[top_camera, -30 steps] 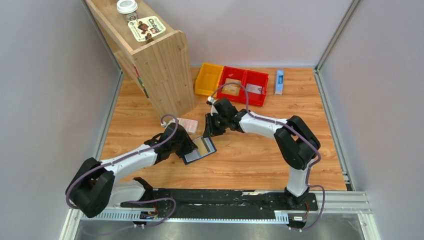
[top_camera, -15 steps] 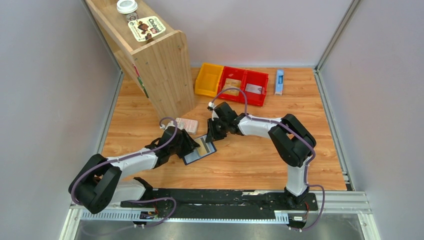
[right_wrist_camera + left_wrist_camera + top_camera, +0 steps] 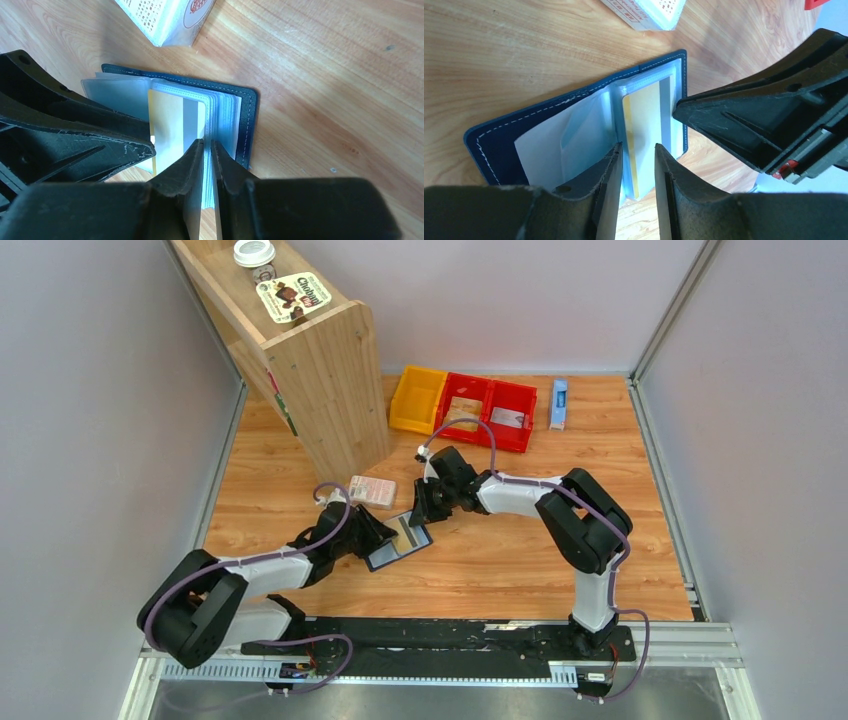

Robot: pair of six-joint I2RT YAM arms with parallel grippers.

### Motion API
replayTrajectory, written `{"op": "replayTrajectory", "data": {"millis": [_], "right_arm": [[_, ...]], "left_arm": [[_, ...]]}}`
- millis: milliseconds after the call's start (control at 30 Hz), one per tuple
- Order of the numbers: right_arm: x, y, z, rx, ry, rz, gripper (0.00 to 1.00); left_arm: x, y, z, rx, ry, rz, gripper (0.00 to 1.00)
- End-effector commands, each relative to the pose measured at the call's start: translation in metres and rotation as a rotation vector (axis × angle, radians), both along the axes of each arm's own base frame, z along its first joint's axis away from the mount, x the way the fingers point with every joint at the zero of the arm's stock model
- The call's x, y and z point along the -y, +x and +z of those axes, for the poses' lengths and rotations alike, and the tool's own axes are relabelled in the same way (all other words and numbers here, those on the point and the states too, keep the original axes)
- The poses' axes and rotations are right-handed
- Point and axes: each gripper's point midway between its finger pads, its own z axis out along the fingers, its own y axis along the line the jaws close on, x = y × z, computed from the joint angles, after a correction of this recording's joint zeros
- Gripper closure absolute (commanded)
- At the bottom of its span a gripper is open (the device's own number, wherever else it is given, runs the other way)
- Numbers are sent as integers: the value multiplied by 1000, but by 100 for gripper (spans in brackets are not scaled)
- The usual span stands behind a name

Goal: Take the credit cards out of the card holder
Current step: Remove the credit card from the card holder.

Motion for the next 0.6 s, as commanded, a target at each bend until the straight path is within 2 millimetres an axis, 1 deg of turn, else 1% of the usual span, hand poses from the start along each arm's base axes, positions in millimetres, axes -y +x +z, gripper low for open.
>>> {"op": "replayTrajectory", "data": {"millis": [0, 100, 233, 400, 533, 567], "right_arm": [[5, -12, -11, -27, -32, 12, 83], [5, -13, -12, -30, -40, 9, 83], [6, -13, -13, -33, -43, 6, 83], [7, -14, -14, -36, -45, 4, 83], [6, -15, -14, -39, -43, 4, 82], [6, -15, -14, -38, -44, 3, 83]], "left_arm": [[5, 7, 25, 94, -66, 1, 63], [4, 8, 35, 126, -81, 5, 65], [4, 8, 40, 145, -90, 4, 66], [6, 8, 45, 162, -115, -3, 68], [6, 7, 41, 156, -115, -3, 68], [8, 8, 43, 165, -125, -8, 68]]}}
